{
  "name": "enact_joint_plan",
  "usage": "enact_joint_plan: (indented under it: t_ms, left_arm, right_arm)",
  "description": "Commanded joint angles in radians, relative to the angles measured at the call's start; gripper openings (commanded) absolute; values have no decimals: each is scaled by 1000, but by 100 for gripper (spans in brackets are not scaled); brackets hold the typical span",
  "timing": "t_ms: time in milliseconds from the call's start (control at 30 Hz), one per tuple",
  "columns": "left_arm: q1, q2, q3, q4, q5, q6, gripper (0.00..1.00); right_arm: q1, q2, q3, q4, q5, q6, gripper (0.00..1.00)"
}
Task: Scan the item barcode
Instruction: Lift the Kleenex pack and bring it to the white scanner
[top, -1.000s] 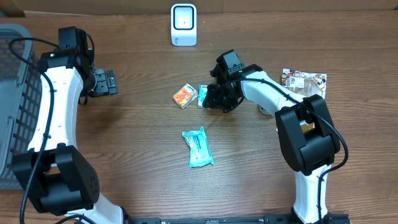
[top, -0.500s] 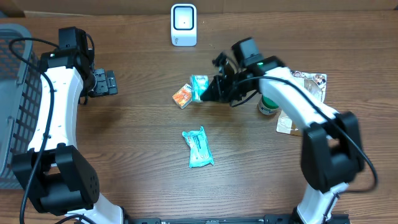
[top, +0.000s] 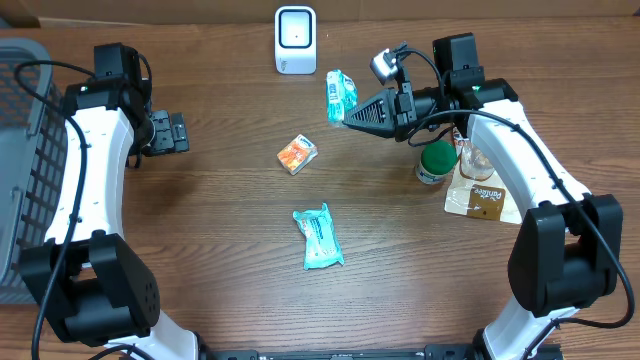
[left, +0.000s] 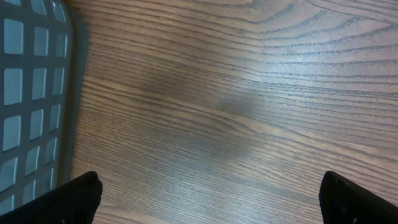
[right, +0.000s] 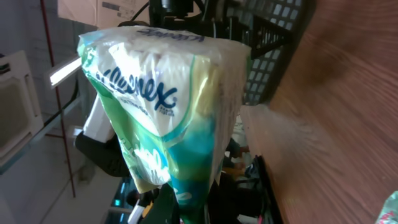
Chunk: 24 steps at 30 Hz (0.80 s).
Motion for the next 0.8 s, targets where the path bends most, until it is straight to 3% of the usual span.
enact_joint_plan:
  t_ms: [0, 333, 667, 767]
  left_arm:
    - [3, 3, 6, 2, -3, -3, 100]
    - [3, 3, 6, 2, -3, -3, 100]
    - [3, 3, 6, 8, -3, -3, 100]
    - [3, 3, 6, 8, -3, -3, 100]
  right_arm:
    - [-4, -8, 10, 3, -46, 11, 4]
    - [-3, -8, 10, 17, 21, 6, 4]
    - [90, -8, 14, -143, 724, 9, 4]
    - [130, -8, 104, -193, 921, 29, 4]
